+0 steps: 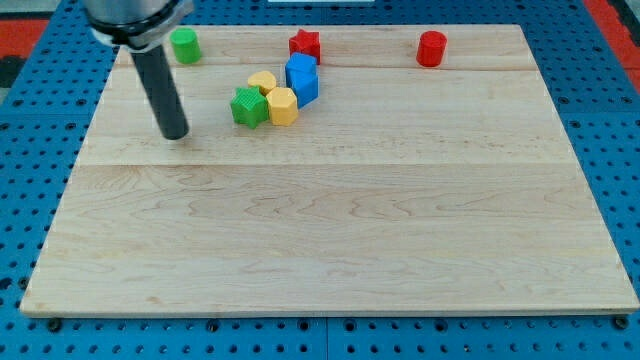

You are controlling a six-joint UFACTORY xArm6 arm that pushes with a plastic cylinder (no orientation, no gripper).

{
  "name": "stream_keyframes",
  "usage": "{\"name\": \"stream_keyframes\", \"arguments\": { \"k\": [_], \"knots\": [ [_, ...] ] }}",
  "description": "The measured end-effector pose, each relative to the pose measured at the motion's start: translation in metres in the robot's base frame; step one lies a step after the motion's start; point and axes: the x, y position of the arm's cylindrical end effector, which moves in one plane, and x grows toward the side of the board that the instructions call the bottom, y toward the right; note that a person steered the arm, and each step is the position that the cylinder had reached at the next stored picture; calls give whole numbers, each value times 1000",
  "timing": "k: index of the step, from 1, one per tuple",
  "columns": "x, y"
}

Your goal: Slide the green circle closer to yellow heart

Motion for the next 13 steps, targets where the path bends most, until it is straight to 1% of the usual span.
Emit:
{"name": "stream_keyframes", "arguments": {
  "k": [1,3,7,8,10,11,12,13],
  "knots": [
    [-9,-13],
    [-53,-12],
    [-58,-8],
    [-81,-14],
    [-184,-52],
    [-199,-19],
    [-158,7],
    [-130,21]
  ]
}}
